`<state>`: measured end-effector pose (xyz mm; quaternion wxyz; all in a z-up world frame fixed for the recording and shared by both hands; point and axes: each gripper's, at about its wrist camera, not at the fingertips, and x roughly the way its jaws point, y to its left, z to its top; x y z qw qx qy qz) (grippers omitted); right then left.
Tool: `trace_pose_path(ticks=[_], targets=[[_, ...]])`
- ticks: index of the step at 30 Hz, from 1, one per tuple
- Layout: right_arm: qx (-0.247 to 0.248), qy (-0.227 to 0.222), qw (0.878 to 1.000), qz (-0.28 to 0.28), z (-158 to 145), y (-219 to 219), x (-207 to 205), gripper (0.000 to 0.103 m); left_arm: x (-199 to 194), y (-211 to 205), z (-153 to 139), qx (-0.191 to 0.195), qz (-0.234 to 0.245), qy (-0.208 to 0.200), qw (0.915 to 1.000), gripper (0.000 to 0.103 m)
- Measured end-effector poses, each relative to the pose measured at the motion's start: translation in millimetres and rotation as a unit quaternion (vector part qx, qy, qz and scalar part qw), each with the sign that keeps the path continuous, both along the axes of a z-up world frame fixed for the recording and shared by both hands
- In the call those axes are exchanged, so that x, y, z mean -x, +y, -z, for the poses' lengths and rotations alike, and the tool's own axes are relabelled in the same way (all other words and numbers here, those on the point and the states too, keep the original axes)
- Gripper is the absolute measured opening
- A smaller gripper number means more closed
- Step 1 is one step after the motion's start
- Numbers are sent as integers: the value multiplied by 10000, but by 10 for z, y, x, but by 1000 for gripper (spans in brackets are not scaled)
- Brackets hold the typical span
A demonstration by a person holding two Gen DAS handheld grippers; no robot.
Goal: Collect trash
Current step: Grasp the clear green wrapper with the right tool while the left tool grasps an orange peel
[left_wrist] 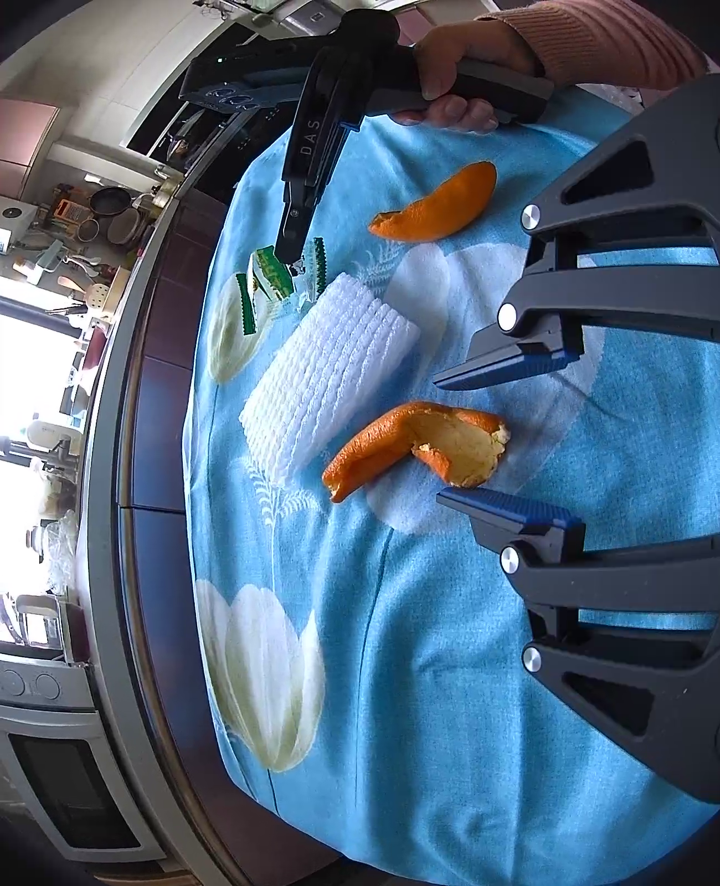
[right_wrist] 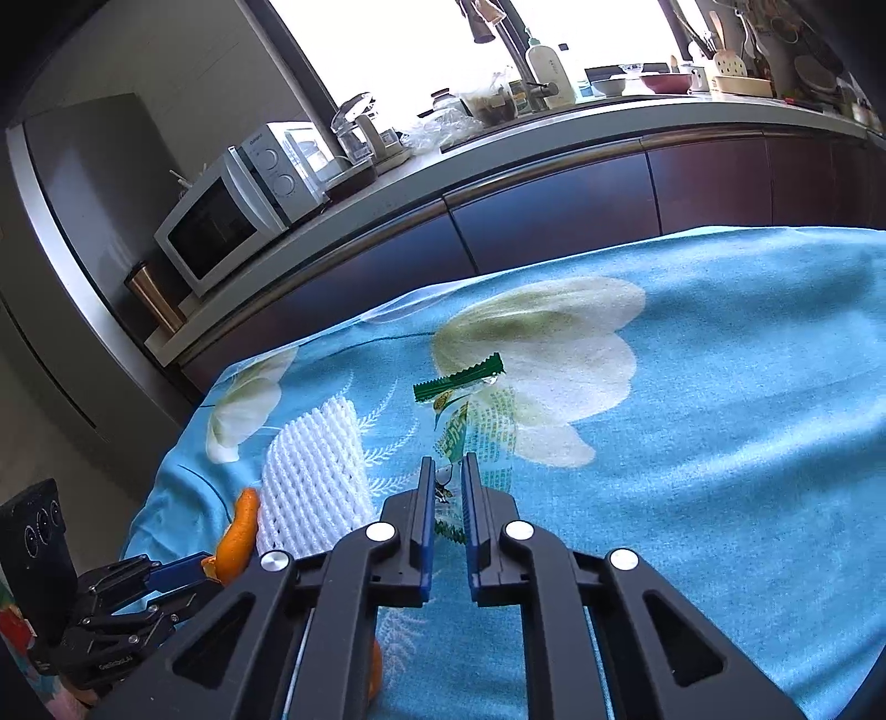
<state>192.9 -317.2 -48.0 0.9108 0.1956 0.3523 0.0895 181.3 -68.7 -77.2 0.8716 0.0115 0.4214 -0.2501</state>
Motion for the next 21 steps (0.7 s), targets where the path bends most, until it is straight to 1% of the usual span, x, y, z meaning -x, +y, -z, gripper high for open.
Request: trace_pose_path(ticks=[1,2,3,8,13,21], targets=[[-27,-18,10000,11,-9,-10,11,6,-11,-3,8,0,-2,19,10000,34],[-46,-42,10000,15,-22,-19,17,4,-18,-3,15,-3,3,44,10000,29],[-55,-73,10000,23,-34,-30,34,2,-22,-7,26,-6,8,70,10000,26],[-126,-189,9997,44,-95,-62,130,2,-12,-21,34,22,45,72,10000,19],[-220,-340,9992,28,-170,-51,254,2,6,6,16,93,14,39,9999,15],[-324,-586,9975,-246,-308,122,475,2,138,112,-64,157,-36,-110,9998,14]])
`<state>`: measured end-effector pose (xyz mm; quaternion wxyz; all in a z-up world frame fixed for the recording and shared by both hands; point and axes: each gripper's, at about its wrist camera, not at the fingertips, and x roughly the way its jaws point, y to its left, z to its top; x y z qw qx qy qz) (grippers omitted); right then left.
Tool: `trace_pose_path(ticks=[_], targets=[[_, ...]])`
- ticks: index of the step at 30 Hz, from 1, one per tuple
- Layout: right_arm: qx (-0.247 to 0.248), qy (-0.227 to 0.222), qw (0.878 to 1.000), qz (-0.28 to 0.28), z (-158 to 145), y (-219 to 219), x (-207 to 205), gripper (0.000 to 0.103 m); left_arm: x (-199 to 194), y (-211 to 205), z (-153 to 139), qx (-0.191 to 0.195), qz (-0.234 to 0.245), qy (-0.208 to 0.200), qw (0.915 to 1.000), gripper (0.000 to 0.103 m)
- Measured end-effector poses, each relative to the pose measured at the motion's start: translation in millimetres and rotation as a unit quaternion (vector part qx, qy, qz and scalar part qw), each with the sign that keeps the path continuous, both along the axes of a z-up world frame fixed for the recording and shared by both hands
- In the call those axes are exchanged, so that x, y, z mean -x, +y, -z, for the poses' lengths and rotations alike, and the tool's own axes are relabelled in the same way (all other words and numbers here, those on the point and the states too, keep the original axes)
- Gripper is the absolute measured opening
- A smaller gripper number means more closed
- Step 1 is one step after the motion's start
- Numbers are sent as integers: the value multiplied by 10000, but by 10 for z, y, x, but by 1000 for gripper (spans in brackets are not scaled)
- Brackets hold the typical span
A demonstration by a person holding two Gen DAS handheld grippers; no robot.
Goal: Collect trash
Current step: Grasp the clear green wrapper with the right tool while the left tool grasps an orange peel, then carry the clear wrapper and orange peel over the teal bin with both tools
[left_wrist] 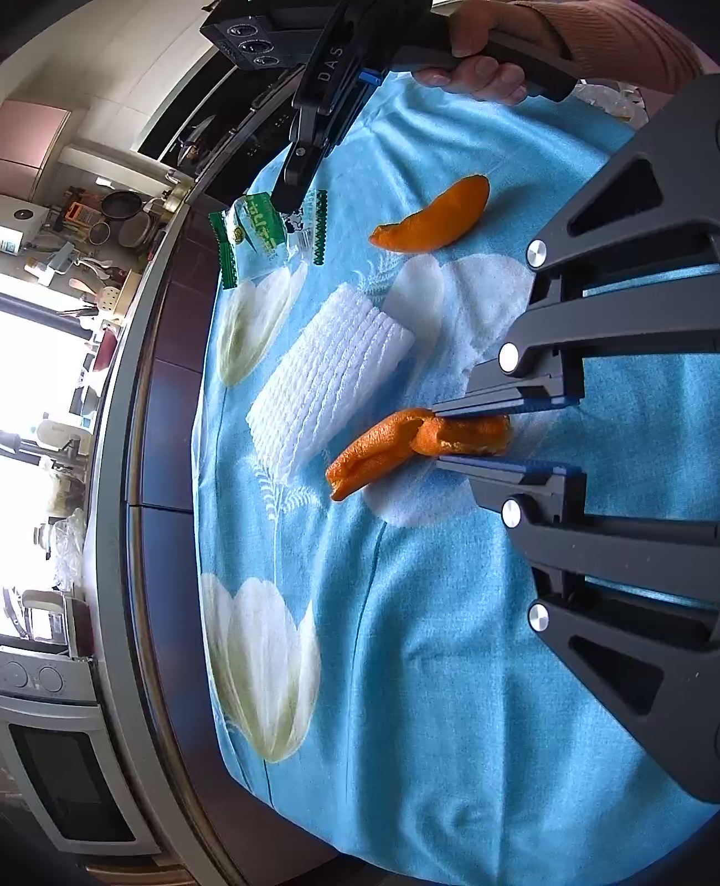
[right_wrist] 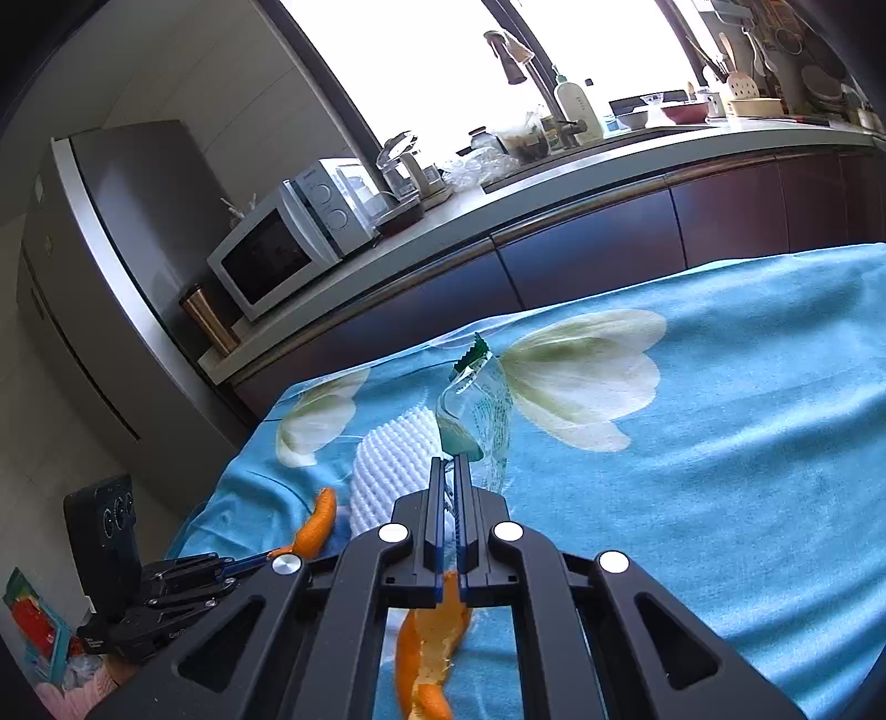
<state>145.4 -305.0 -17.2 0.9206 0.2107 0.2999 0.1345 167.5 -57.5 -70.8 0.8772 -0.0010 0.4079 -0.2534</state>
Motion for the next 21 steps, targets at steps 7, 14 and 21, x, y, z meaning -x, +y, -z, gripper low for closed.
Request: trace_pose_path(ticks=[7,14,21], targets=[[-81,-113,9996,-238,-48,232,115,2,179,175,-139,79,-89,-206,9997,13],[-179,-161,9984,-509,-44,462,211,2,364,416,-289,231,-208,-347,9989,13],[-255,-156,9967,-753,-17,681,268,2,555,644,-382,306,-290,-432,9982,13]])
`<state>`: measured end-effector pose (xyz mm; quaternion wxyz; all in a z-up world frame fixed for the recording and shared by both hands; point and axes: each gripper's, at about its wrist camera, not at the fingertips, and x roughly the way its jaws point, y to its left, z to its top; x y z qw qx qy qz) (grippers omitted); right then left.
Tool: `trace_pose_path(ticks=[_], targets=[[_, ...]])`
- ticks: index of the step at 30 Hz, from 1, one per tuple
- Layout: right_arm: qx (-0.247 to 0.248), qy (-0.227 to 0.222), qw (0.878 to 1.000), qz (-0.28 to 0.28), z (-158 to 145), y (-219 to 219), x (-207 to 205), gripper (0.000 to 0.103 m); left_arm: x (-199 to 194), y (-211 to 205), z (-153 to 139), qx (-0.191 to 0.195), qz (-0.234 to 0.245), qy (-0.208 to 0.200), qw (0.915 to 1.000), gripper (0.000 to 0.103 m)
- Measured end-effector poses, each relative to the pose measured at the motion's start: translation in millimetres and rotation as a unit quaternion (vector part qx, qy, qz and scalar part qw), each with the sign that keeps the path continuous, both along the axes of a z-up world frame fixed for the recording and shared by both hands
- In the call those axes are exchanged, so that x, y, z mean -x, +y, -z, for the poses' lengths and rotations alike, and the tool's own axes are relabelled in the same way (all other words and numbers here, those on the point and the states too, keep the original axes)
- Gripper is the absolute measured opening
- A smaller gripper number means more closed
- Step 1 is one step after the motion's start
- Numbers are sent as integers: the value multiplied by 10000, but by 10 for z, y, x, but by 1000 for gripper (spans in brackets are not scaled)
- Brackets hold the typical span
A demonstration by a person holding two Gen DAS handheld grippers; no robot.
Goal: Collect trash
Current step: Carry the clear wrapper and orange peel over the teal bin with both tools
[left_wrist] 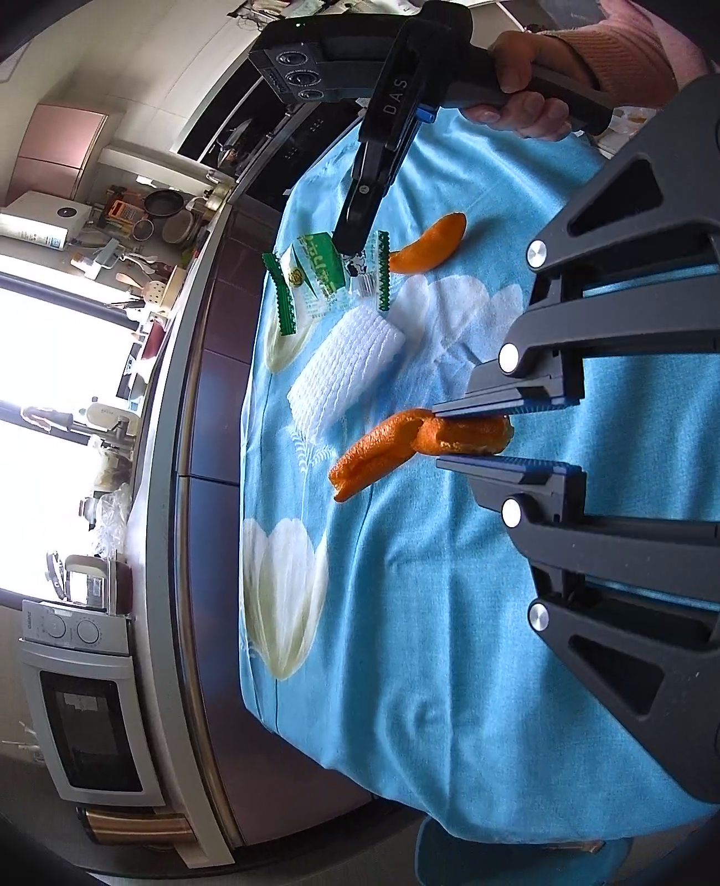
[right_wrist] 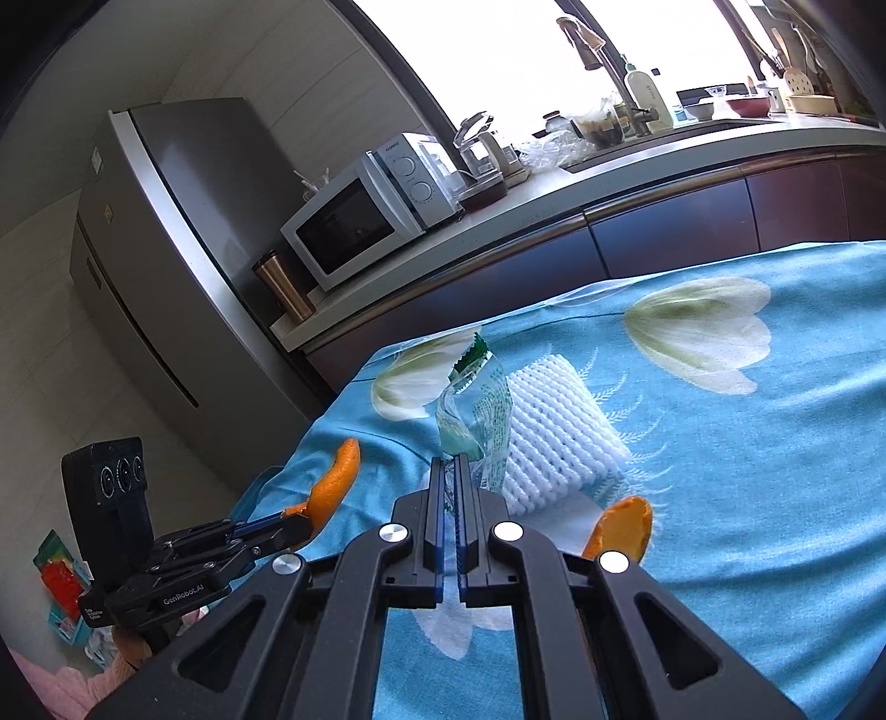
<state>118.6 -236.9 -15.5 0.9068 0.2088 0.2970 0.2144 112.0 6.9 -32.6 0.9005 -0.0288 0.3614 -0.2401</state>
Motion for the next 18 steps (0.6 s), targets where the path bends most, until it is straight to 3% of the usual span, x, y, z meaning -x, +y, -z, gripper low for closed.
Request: trace_pose_path(ticks=[18], targets=[[-124,59,9982,-575,38,536,32,2,293,590,5,178,-551,41,9983,13]])
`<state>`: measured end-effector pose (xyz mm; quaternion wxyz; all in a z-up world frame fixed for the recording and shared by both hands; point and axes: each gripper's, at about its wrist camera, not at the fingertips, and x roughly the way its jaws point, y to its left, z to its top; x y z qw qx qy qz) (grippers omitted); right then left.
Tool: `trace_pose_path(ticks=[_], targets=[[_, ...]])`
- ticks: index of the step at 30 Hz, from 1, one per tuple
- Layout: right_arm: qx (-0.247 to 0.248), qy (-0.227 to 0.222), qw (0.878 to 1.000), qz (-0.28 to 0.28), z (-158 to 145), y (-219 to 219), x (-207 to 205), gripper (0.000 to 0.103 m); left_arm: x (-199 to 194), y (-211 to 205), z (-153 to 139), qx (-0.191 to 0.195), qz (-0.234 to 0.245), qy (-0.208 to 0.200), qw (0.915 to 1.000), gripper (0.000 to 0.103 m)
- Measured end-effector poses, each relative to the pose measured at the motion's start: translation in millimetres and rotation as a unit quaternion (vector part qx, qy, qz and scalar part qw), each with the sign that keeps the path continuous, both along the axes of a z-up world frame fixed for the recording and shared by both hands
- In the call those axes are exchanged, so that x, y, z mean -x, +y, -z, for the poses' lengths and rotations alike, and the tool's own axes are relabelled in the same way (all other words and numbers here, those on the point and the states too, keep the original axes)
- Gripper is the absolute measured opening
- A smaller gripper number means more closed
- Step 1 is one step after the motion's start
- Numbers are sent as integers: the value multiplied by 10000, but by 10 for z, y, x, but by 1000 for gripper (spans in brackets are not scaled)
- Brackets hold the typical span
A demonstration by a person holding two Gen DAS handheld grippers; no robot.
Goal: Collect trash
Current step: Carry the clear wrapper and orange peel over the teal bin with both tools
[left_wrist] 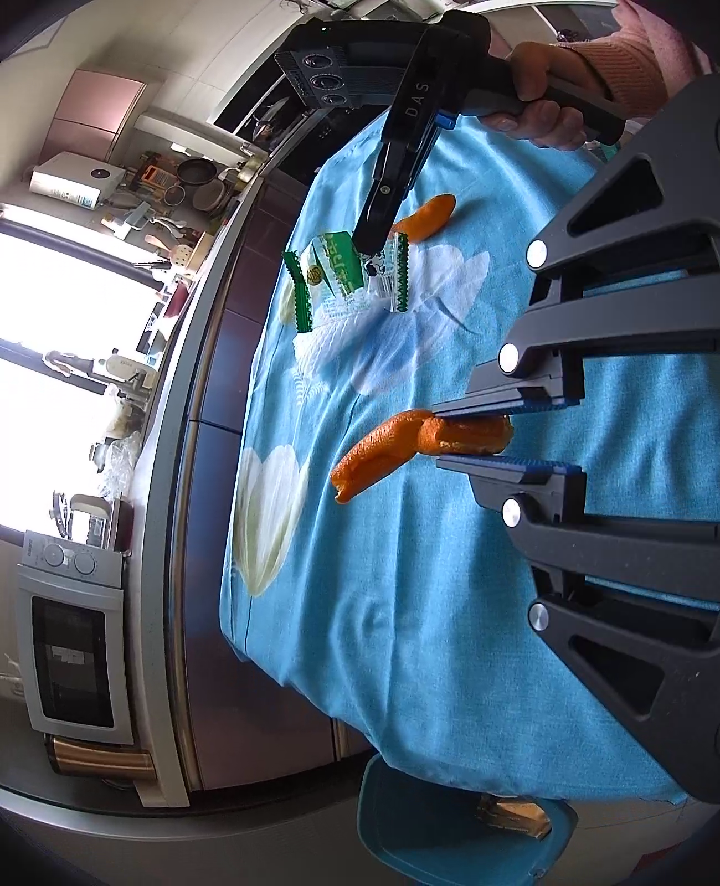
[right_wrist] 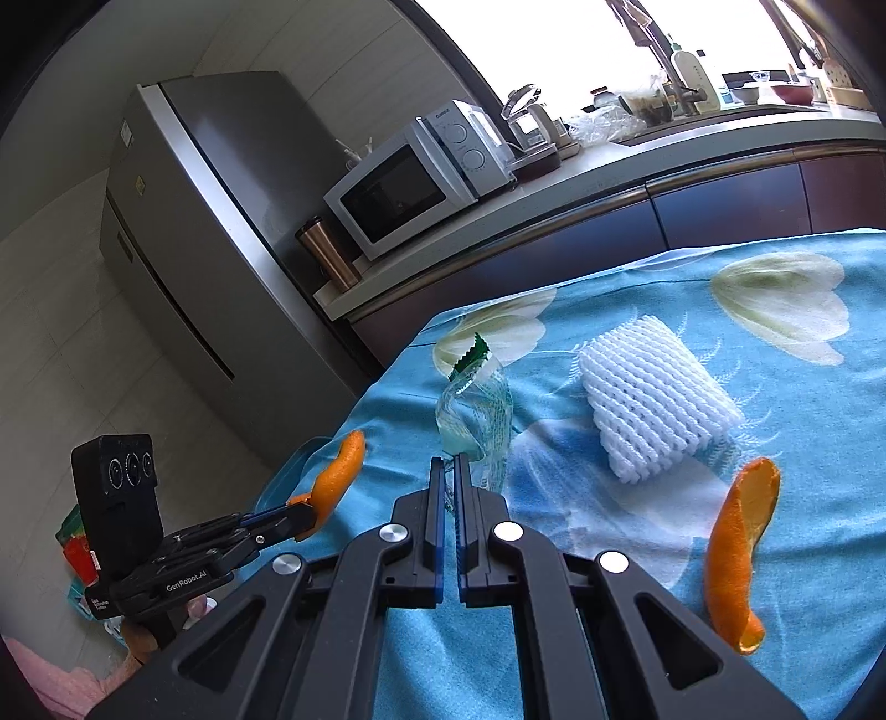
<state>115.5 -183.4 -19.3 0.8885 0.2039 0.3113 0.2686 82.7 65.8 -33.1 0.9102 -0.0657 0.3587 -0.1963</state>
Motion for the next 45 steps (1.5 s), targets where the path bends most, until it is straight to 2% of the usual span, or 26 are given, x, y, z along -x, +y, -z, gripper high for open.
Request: trace_pose_path(ticks=[24,45], targets=[[-77,72,9979,-635,9,564,-24,2,220,442,-69,-26,-428,-139,9990,13],[-60,58,9951,-986,-31,886,-65,2,336,731,-134,5,-721,-220,9972,13]])
